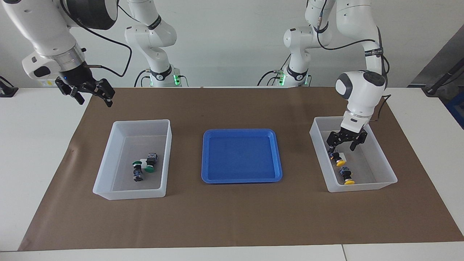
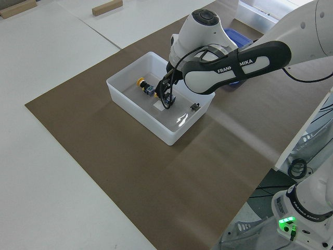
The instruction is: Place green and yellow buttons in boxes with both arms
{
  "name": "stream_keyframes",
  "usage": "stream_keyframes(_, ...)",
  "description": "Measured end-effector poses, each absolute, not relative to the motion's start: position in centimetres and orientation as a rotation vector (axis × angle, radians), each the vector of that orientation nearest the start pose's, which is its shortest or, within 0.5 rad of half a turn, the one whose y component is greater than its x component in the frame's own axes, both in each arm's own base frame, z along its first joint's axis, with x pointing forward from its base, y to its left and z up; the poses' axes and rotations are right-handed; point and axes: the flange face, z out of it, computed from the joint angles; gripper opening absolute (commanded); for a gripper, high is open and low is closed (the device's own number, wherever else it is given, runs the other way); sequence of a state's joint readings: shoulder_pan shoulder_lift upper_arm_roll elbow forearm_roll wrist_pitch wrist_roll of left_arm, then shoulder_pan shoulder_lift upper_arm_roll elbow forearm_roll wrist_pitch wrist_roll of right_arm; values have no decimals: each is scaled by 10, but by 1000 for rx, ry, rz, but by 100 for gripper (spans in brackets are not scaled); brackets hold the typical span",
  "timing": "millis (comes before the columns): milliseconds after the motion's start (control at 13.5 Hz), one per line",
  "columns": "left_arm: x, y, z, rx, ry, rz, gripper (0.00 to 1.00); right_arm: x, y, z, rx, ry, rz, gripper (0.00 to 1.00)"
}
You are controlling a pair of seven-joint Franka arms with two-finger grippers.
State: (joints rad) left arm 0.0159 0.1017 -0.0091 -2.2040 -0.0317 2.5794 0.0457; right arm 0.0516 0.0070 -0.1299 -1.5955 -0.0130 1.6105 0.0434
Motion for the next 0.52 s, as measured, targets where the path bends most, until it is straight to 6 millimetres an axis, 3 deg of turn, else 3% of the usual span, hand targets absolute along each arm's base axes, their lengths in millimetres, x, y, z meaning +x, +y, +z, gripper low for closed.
stream_keyframes(296,582,-10,423,-3134,167,-347,100,558,-42,612,-3150,184,-12,100)
stream_keyframes(517,569,-37,467,-3133,247,-343,100,559,-28,612,-3151,143,-11,100)
